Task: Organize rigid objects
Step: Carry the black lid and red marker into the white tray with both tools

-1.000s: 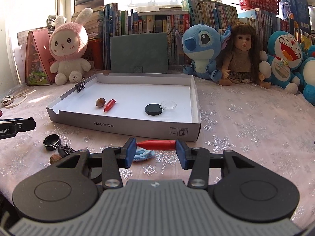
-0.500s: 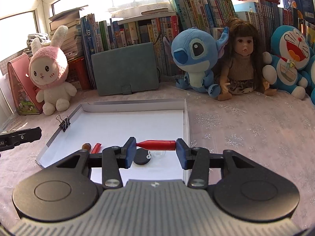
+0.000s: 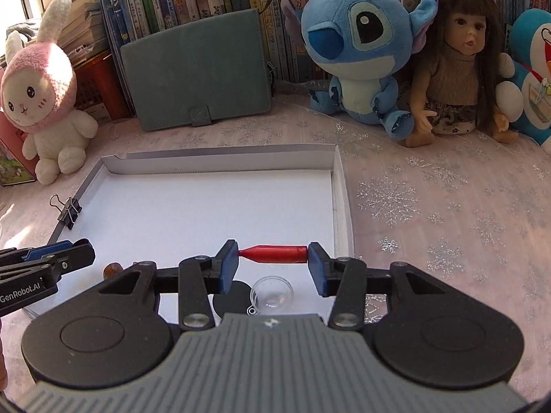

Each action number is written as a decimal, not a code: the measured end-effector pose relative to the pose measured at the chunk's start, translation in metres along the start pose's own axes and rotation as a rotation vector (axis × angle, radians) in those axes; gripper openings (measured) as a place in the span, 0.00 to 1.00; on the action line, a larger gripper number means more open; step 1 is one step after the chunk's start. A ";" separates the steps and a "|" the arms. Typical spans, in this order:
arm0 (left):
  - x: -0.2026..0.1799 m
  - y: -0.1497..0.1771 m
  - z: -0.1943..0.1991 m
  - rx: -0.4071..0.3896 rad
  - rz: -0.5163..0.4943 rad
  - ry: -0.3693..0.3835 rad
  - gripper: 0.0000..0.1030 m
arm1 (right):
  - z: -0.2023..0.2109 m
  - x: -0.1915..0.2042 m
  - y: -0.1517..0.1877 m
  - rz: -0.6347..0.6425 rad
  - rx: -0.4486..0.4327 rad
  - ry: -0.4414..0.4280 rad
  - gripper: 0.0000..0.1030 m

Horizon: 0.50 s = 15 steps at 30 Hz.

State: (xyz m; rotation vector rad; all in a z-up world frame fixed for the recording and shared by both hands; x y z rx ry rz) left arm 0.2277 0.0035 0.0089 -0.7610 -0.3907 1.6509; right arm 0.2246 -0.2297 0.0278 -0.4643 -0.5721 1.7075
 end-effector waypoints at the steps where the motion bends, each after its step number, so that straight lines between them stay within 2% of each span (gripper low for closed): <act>1: 0.000 0.001 -0.003 0.003 -0.004 -0.007 0.29 | -0.003 0.000 0.001 0.000 0.005 0.001 0.48; 15: -0.005 0.009 -0.015 0.008 -0.038 -0.030 0.29 | -0.022 -0.002 0.007 0.003 0.032 0.011 0.48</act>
Point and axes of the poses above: each gripper's, at about its wrist camera, not at the fingertips, and z roughly against the way its jaws point, x to its left, y to its underside, the point moved 3 cm from there along -z, roughly the way its jaws point, and after that the axes turned 11 degrees about z, right-handed, at the moved point
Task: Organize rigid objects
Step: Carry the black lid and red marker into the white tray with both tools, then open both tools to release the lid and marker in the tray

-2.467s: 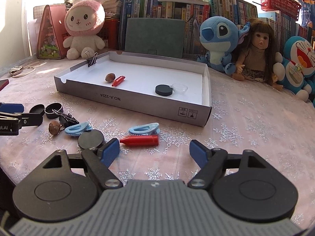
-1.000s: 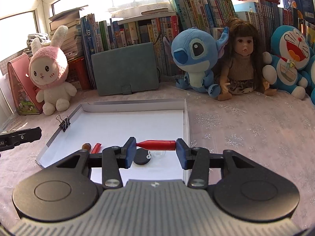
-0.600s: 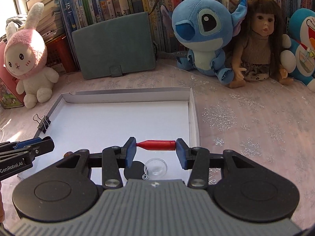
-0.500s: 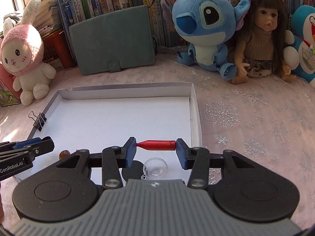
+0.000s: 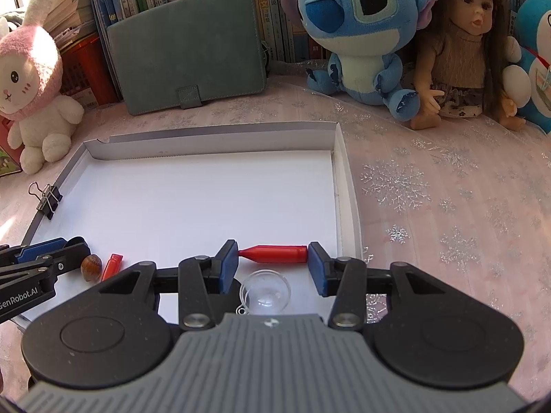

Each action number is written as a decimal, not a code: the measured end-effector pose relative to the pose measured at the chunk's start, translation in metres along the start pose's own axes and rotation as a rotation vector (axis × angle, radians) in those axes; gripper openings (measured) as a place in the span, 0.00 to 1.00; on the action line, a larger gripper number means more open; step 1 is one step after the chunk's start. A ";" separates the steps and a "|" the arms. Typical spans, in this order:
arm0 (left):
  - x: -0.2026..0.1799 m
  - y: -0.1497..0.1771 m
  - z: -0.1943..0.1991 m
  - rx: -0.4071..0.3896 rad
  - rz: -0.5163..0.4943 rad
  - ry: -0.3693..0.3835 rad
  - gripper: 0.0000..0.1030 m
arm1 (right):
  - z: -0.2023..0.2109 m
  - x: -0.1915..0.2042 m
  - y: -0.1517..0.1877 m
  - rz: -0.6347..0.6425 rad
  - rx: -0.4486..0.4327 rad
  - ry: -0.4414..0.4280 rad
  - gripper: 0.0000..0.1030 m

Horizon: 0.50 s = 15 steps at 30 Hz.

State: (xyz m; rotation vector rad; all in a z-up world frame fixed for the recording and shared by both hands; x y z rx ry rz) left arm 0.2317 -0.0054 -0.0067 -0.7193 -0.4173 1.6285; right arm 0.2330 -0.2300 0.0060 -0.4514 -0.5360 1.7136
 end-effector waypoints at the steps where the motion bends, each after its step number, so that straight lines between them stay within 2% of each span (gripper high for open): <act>1: -0.001 0.000 0.000 -0.001 -0.002 -0.001 0.29 | 0.000 0.000 0.000 0.002 0.001 0.002 0.48; 5: -0.001 0.000 0.000 -0.002 -0.002 0.001 0.29 | -0.001 0.002 -0.002 0.010 0.004 0.007 0.49; 8: 0.001 -0.001 0.003 -0.002 0.018 0.022 0.30 | 0.001 0.003 -0.002 0.004 -0.003 -0.006 0.53; 11: 0.001 -0.003 0.011 -0.023 0.013 0.029 0.38 | 0.007 0.002 -0.002 0.004 -0.024 -0.018 0.60; 15: 0.000 -0.001 0.028 -0.058 -0.014 0.050 0.45 | 0.022 0.002 -0.001 0.010 -0.066 -0.036 0.61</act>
Point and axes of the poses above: each gripper's, at about its wrist camera, not at the fingertips, and z roughly against the way its jaws point, x to its left, y to its underside, the point moved 3 cm from there along -z, roughly the way its jaws point, and after that the axes turned 11 degrees about z, right-handed, at the moved point
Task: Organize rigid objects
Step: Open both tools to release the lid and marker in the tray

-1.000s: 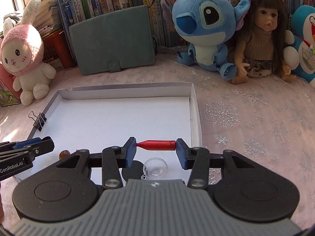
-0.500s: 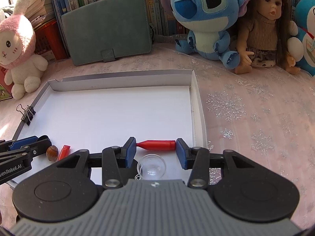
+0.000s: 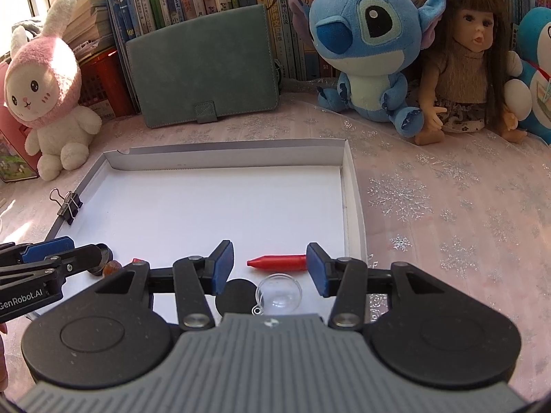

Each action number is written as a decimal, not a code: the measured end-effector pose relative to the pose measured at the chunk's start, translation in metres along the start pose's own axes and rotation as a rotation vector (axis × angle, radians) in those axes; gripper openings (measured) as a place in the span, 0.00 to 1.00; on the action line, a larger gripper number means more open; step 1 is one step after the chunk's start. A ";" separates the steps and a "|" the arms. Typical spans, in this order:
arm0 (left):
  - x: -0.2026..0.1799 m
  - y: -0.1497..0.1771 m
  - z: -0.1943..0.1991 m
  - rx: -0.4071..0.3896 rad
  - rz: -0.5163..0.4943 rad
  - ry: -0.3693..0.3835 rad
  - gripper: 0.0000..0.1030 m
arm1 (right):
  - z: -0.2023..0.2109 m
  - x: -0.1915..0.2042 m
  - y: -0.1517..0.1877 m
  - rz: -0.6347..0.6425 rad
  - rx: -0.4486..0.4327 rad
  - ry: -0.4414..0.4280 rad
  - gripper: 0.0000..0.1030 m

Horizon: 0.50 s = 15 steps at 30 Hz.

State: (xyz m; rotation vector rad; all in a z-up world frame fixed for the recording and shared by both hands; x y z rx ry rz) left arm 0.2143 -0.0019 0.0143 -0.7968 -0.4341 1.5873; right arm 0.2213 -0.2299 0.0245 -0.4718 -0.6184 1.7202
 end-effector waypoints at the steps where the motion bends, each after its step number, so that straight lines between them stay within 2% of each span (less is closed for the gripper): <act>1: -0.001 0.001 0.005 -0.008 -0.008 0.006 0.48 | 0.004 0.000 0.001 0.002 -0.009 -0.005 0.61; 4: -0.003 0.007 0.020 -0.033 -0.038 0.026 0.53 | 0.017 0.004 0.007 0.024 -0.037 -0.016 0.65; 15: -0.007 0.042 0.067 -0.085 -0.091 0.080 0.59 | 0.064 0.026 0.038 0.144 -0.162 -0.029 0.79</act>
Point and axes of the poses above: each gripper's, at about its wrist camera, not at the fingertips, and z roughly against the way its jaws point, x to its left, y to its underside, the point moved 3 cm from there along -z, roughly the way its jaws point, and after that the axes turned 11 degrees about z, right-handed, at the moved point
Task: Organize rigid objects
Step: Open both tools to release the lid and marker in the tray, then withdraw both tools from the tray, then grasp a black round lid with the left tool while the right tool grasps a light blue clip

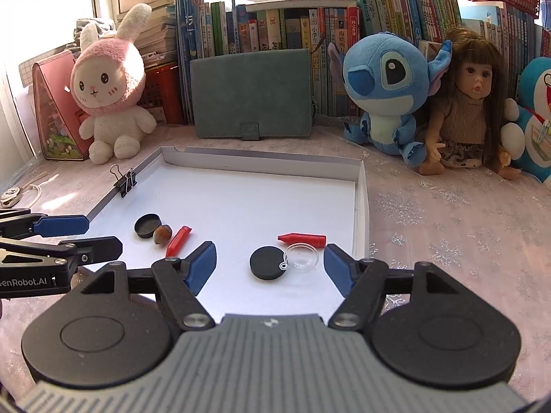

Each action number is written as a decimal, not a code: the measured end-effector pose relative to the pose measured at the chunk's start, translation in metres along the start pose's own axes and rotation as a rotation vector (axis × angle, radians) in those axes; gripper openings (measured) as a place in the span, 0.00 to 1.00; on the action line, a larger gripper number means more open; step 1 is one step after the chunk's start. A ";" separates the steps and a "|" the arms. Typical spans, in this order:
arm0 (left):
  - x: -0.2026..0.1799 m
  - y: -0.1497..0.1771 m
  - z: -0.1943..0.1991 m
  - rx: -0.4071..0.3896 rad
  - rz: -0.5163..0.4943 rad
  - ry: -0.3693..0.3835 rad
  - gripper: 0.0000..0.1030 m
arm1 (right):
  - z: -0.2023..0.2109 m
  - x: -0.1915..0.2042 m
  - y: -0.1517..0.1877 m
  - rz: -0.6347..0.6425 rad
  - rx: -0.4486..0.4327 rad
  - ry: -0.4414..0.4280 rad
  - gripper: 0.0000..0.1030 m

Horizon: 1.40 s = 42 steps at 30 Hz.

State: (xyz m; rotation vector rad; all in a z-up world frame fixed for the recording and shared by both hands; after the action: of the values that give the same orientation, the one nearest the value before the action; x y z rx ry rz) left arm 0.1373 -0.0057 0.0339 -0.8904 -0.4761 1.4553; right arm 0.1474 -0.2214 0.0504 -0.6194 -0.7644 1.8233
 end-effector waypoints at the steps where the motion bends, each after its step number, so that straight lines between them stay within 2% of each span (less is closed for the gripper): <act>1: 0.000 0.003 0.004 -0.008 -0.003 0.003 0.60 | 0.005 0.002 0.002 0.010 -0.011 0.002 0.79; 6: -0.001 0.017 0.023 -0.042 -0.015 0.012 0.65 | 0.023 0.012 0.014 0.056 -0.053 0.006 0.82; 13: 0.006 0.035 0.039 -0.037 -0.001 0.012 0.65 | 0.042 0.025 0.034 0.137 -0.082 0.014 0.83; 19: 0.018 0.052 0.047 -0.015 0.022 -0.004 0.65 | 0.046 0.035 0.054 0.190 -0.057 -0.015 0.85; 24: 0.027 0.067 0.051 0.007 0.016 -0.028 0.64 | 0.043 0.044 0.069 0.237 -0.028 0.000 0.85; 29: 0.035 0.076 0.056 0.044 0.032 -0.021 0.56 | 0.038 0.044 0.075 0.222 -0.008 0.002 0.85; 31: 0.036 0.080 0.056 0.054 0.030 -0.022 0.48 | 0.035 0.044 0.077 0.217 -0.004 0.004 0.85; 38: 0.029 0.089 0.052 0.061 0.006 -0.024 0.42 | 0.031 0.047 0.080 0.220 0.002 0.011 0.85; 42: 0.022 0.091 0.047 0.039 -0.022 -0.041 0.40 | 0.030 0.048 0.082 0.218 0.001 0.012 0.85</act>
State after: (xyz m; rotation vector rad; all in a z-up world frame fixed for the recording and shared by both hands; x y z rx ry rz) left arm 0.0452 0.0159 -0.0115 -0.8235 -0.4848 1.4603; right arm 0.0592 -0.2054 0.0068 -0.7363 -0.7098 2.0156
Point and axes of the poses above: each gripper's, at about its wrist camera, not at the fingertips, and z roughly against the way its jaws point, x to its left, y to its underside, the point moved 3 cm from there along -z, roughly the way its jaws point, and after that the axes turned 11 degrees about z, right-handed, at the moved point
